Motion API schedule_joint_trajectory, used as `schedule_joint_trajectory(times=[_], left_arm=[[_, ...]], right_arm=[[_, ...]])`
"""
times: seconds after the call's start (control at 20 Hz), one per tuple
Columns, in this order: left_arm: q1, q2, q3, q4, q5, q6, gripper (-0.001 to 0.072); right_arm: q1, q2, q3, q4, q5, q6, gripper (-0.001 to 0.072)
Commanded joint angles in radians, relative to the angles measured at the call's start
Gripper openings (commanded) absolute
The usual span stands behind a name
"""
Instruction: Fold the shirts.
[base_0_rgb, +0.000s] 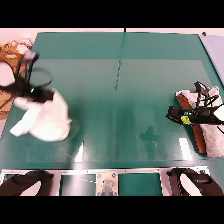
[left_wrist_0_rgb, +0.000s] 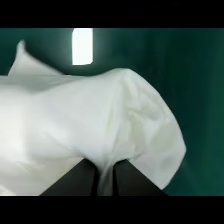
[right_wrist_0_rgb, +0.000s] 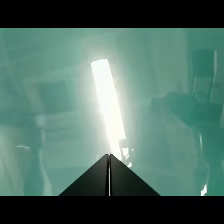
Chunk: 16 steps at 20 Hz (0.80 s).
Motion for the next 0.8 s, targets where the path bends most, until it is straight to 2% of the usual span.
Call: schedule_joint_trajectory(times=[0.0,0.1,0.25,0.3,0.35,0.4,0.45,0.55,0.65,0.75], left_arm=[[-0.226,-0.004,0.178,-0.147,0.240,0.032,0.0020],[-0.301,-0.051,0.177,-0.238,0.340,0.076,0.0021],[-0.379,-0.188,0.176,-0.371,0.378,0.165,0.0024],[-0.398,-0.244,0.176,-0.409,0.374,0.166,0.0237],[-0.407,-0.292,0.176,-0.428,0.364,0.164,0.0643],[-0.406,-0.327,0.176,-0.427,0.346,0.164,0.0702],[-0.390,-0.346,0.176,-0.401,0.320,0.164,0.0705],[-0.314,-0.341,0.187,-0.323,0.236,0.163,0.0705],[-0.193,-0.322,0.195,-0.282,0.140,0.162,0.0705],[-0.063,-0.320,0.185,-0.276,0.058,0.162,0.0705]], right_arm=[[0.001,0.000,0.000,0.062,-0.013,0.004,0.0018],[0.001,0.000,0.000,0.074,-0.020,0.004,0.0018],[0.001,0.000,0.000,0.074,-0.026,0.004,0.0018],[0.001,0.000,0.000,0.077,-0.034,0.004,0.0019],[0.000,0.000,0.002,0.079,-0.039,0.004,0.0025],[-0.002,0.000,0.008,0.078,-0.039,0.004,0.0155],[-0.009,0.000,0.020,0.077,-0.039,0.003,0.0314],[-0.046,-0.011,0.066,0.078,-0.039,-0.026,0.0339],[-0.090,-0.054,0.126,0.079,-0.039,-0.070,0.0402],[-0.101,-0.139,0.177,0.082,-0.039,-0.101,0.0406]])
